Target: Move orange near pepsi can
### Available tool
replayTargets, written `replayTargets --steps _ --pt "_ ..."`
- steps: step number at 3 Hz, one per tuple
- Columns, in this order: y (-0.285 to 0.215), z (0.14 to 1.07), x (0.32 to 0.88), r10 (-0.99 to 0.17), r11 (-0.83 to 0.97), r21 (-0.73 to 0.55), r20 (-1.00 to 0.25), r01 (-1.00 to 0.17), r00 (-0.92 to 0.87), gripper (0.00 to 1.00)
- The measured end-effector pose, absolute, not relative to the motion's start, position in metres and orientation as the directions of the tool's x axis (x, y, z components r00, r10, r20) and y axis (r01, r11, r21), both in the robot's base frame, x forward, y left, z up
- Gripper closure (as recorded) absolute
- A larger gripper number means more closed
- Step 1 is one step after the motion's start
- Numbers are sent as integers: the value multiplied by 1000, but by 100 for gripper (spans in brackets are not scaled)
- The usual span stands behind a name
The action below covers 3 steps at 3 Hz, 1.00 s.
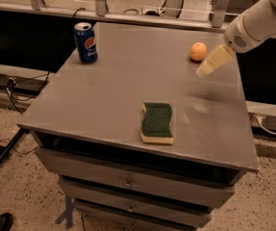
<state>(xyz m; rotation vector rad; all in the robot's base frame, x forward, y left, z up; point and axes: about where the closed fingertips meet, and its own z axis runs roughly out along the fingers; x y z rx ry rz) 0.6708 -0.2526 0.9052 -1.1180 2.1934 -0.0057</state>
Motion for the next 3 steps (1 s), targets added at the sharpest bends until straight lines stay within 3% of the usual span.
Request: replayTargets --steps 3 --pt "-250 874 751 -537 751 -194 -736 -631 -413 0"
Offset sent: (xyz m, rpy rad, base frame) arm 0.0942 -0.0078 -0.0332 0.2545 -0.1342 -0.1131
